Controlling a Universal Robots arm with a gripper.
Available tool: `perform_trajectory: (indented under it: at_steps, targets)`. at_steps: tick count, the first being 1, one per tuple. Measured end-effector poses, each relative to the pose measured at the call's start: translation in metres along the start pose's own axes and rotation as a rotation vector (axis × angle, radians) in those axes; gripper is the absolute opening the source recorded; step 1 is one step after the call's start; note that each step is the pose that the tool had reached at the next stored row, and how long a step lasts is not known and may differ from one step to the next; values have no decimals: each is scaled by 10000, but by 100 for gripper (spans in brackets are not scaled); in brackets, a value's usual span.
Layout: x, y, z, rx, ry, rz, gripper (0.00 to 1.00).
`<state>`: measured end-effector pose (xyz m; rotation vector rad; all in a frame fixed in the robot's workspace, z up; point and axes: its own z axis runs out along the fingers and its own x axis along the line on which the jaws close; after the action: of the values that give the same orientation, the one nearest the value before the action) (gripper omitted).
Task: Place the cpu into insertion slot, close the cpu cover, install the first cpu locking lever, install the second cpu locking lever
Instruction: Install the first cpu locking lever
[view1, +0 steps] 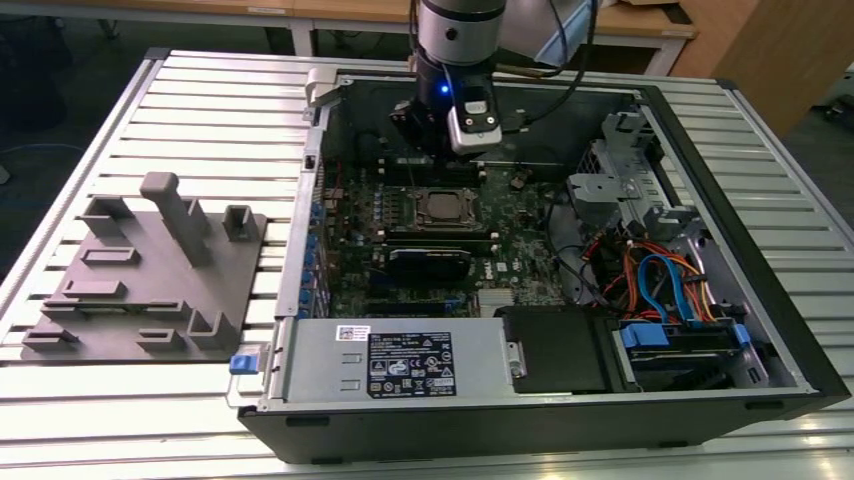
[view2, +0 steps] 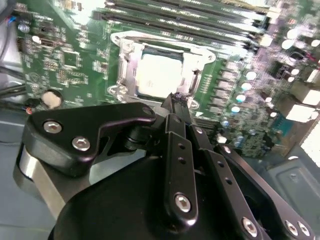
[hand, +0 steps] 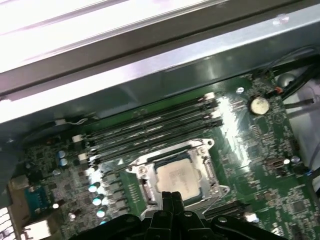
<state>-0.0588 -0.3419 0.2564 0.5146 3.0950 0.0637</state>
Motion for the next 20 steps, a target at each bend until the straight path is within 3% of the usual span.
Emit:
perform_trajectory:
  at_steps: [14,18,20]
  targets:
    - [13,-6,21,7,90,-2235,10]
    - [156,-54,25,7,92,-2269,10]
    - [161,-56,29,9,104,-2539,10]
